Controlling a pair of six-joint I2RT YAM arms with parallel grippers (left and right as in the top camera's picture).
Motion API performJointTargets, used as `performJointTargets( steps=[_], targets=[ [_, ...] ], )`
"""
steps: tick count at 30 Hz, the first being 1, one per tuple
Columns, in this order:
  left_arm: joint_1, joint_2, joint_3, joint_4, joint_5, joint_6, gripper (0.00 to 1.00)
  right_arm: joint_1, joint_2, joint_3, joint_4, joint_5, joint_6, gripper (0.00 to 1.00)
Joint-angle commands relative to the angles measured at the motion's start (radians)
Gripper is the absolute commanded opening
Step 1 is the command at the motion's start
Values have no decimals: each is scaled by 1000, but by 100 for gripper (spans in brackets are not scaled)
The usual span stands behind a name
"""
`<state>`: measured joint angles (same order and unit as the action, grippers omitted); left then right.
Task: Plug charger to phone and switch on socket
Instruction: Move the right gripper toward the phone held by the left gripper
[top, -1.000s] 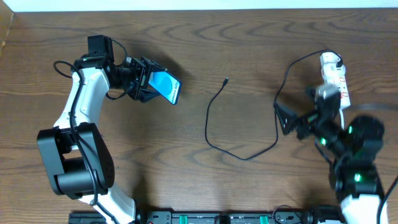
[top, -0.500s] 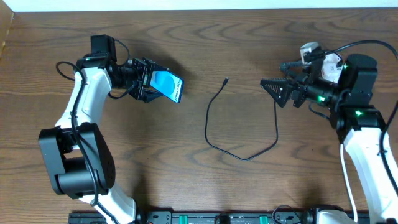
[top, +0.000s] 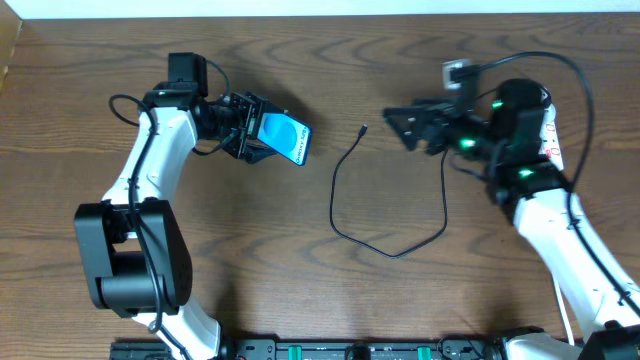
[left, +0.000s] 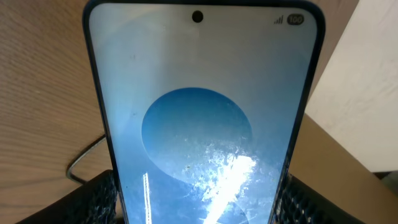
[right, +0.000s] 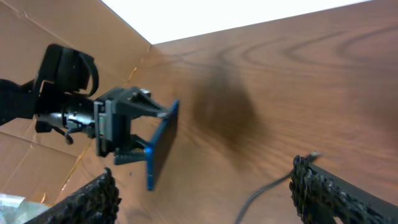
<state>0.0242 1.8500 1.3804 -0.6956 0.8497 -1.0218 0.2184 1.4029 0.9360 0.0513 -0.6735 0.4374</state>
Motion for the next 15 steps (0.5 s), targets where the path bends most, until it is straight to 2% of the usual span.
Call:
performJointTargets(
  steps=[1,7,15],
  targets=[
    [-17,-15,23,7,13,-31,54,93,8,15,2,174,89,85],
    [-42,-15,23,6,13,-32,54,217,66,15,17,257,150,80],
    [-75,-16,23,6,13,-32,54,283,146,15,86,257,198,75]
  ],
)
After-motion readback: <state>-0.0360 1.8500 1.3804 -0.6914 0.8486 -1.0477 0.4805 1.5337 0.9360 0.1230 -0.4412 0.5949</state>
